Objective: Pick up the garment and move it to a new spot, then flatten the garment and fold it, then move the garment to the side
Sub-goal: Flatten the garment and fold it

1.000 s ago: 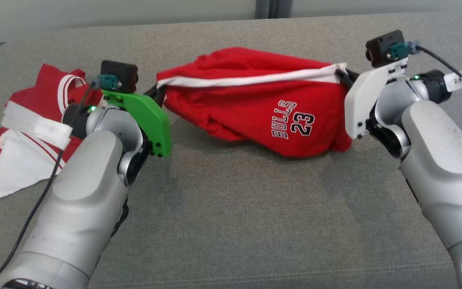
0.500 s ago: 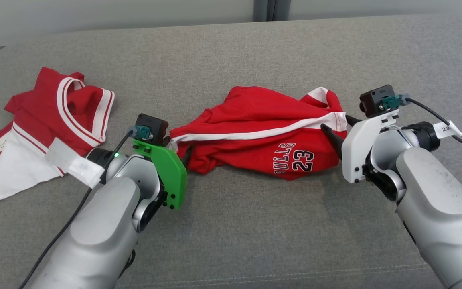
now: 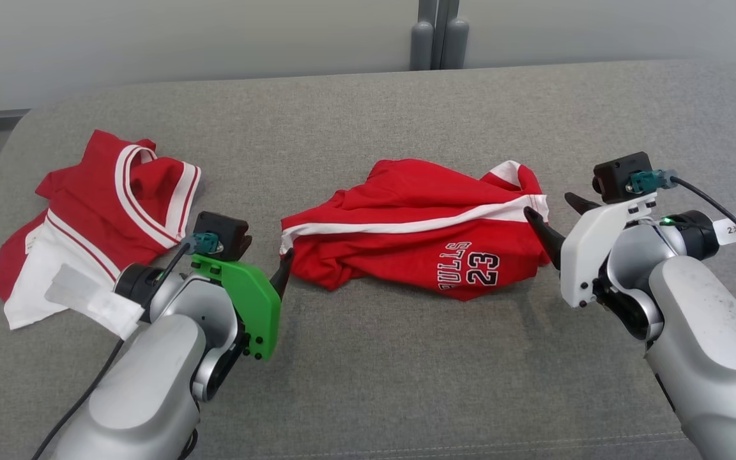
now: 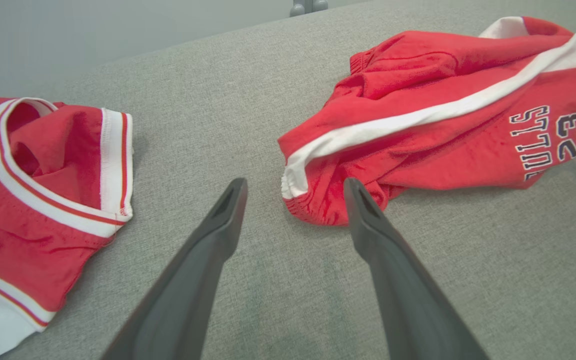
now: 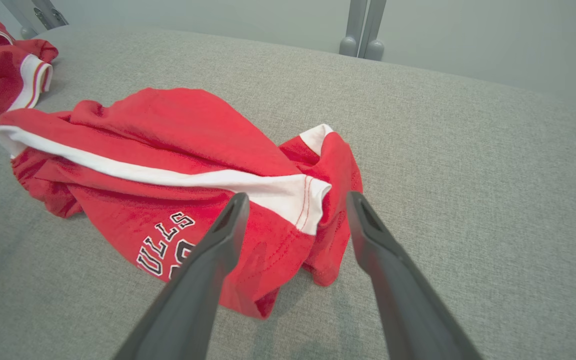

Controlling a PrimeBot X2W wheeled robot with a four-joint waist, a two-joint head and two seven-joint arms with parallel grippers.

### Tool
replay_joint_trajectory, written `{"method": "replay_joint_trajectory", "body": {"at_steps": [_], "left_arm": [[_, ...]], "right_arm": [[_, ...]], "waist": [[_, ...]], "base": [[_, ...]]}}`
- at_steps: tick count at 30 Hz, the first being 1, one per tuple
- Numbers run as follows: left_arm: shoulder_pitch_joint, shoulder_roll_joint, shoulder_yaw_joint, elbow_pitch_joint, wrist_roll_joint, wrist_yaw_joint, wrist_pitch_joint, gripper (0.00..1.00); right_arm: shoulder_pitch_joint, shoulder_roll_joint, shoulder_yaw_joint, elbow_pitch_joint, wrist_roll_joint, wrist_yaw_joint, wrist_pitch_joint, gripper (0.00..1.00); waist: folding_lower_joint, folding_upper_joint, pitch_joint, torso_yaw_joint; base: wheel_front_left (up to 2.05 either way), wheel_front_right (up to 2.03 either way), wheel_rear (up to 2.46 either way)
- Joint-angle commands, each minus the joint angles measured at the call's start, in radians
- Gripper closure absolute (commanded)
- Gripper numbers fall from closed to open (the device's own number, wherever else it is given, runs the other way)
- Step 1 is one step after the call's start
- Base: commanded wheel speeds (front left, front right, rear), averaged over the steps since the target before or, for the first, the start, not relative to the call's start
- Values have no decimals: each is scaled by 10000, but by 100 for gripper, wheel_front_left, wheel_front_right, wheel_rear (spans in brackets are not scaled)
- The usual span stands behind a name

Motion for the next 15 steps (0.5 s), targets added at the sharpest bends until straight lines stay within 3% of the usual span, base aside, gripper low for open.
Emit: {"method": "replay_joint_trajectory", "body": {"at_steps": [1,15], "left_arm": [[106,112,-1,-71,-44,74,136,0],[-880,-127,-72,608,24,-47,199,0]], "right_arm": [[152,-34,-87,-143,-190,-14,113,0],[-520,374,-263,-55,-753,-12,470,0]], "waist": [[0,0,102,4],[0,0,1020,-104]], "base": [[0,0,0],[0,0,0]]}}
